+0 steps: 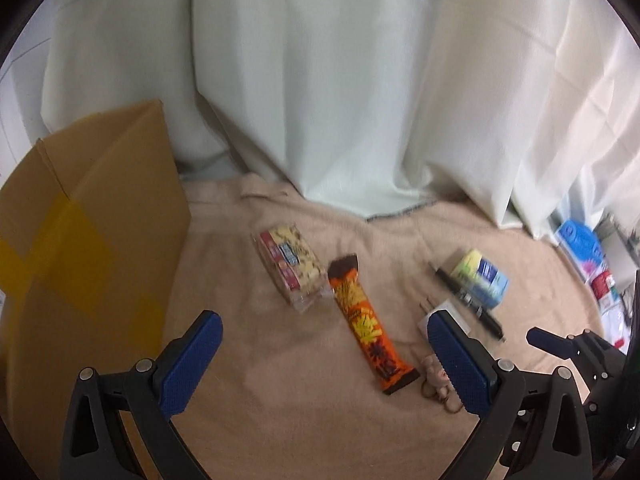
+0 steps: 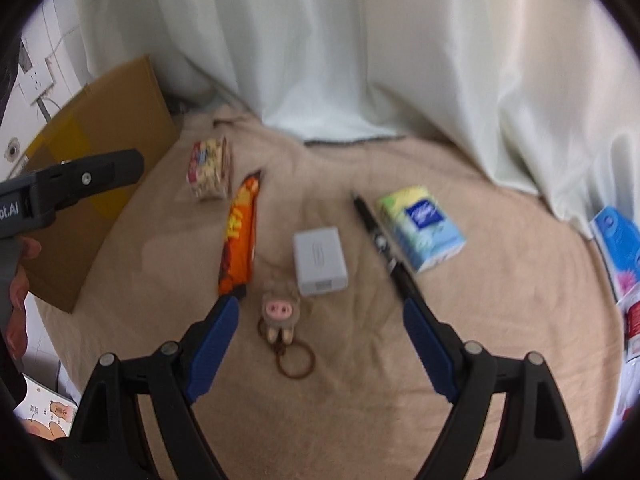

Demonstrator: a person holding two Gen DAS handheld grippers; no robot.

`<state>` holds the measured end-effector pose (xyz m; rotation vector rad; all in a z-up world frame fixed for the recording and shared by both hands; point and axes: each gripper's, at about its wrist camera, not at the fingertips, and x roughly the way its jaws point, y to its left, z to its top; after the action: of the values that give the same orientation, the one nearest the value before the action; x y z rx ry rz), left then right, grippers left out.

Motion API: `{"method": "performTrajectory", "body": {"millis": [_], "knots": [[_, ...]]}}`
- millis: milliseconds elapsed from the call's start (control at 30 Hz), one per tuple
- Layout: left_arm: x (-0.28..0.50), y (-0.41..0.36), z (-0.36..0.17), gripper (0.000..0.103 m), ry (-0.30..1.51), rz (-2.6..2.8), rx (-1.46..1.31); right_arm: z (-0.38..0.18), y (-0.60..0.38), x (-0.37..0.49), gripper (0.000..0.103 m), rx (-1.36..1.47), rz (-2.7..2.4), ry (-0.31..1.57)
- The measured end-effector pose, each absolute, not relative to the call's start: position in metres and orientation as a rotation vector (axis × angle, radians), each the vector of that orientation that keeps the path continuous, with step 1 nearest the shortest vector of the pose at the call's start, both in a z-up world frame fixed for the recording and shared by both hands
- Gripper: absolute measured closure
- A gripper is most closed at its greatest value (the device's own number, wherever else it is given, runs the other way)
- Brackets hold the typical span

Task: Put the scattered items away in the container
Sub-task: 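Move both tools back toward the orange snack bar and pig keychain, then grasp the orange snack bar with the left tool while the right tool grasps the pig keychain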

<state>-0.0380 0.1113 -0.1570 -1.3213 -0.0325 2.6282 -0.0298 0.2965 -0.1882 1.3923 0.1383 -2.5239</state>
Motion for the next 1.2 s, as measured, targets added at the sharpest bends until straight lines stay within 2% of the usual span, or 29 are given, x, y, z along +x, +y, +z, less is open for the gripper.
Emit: {"method": "performTrajectory", "body": {"millis": [400, 600, 667, 1000, 1033, 1067, 1100, 1200], "knots": [[-0.060, 0.148, -0.217, 0.000, 0.077, 2.549, -1.459, -0.216, 0.294, -0.030, 0.017, 1.406, -2.453, 0.085], [-0.066, 0.149, -0.226, 0.001, 0.058, 2.550, -1.473, -0.226, 0.290, -0.033, 0.029, 1.391, -2.417, 0.085], [-0.066, 0.147, -0.227, 0.001, 0.068, 2.550, -1.479, -0.232, 0.290, -0.037, 0.038, 1.416, -2.402, 0.089], [-0.063, 0.133, -0.230, 0.001, 0.070, 2.553, -1.498, -0.240, 0.277, -0.044, 0.040, 1.416, -2.362, 0.151], [-0.063, 0.133, -0.230, 0.001, 0.071, 2.553, -1.501, -0.241, 0.276, -0.045, 0.047, 1.416, -2.367, 0.170], [-0.063, 0.133, -0.231, 0.001, 0.067, 2.549, -1.505, -0.242, 0.275, -0.045, 0.063, 1.410, -2.378, 0.200], [-0.063, 0.133, -0.232, 0.001, 0.063, 2.545, -1.507, -0.241, 0.275, -0.045, 0.070, 1.407, -2.381, 0.214], [-0.063, 0.137, -0.231, 0.001, 0.071, 2.538, -1.501, -0.233, 0.285, -0.048, 0.072, 1.420, -2.371, 0.122]]}}
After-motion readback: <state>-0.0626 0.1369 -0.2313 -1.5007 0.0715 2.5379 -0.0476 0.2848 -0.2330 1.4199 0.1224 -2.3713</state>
